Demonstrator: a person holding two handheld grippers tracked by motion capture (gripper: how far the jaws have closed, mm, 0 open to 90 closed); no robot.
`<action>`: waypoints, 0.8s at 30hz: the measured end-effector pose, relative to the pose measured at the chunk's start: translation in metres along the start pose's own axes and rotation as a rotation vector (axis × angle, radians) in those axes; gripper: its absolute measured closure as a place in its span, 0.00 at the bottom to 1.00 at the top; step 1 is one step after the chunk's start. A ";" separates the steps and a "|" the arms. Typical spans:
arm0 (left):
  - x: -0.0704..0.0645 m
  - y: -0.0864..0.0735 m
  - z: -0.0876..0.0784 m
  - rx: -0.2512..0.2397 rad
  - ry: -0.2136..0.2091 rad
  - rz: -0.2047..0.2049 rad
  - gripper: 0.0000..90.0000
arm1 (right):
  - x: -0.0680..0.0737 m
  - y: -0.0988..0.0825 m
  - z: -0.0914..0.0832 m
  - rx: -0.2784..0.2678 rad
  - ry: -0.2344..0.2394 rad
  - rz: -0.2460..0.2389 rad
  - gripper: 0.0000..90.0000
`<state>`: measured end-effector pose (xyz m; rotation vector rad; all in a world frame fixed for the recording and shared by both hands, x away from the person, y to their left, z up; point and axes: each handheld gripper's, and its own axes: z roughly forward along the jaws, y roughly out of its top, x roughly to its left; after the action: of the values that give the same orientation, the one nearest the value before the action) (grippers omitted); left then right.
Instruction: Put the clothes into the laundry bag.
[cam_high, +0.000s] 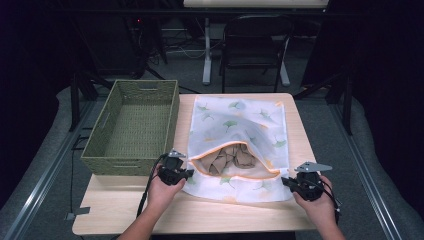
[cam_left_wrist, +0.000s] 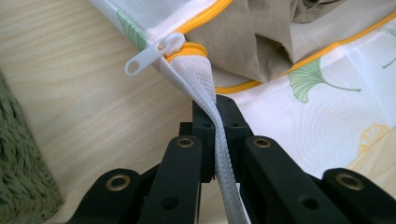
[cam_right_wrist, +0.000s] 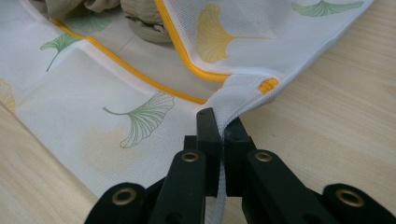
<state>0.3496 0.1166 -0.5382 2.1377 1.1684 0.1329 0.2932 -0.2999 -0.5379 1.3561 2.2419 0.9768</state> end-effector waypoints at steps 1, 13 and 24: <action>-0.001 0.002 -0.001 0.005 0.001 0.006 0.97 | 0.000 0.002 -0.001 0.002 -0.002 0.000 0.98; 0.001 0.019 -0.003 0.050 -0.004 0.036 0.97 | -0.003 0.022 -0.005 -0.002 0.014 -0.006 0.98; 0.004 0.037 -0.013 0.063 -0.018 0.060 0.98 | -0.009 0.044 -0.011 0.022 0.054 -0.060 0.99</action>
<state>0.3728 0.1131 -0.5062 2.2260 1.1119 0.1047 0.3191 -0.2980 -0.4997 1.2786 2.3252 0.9821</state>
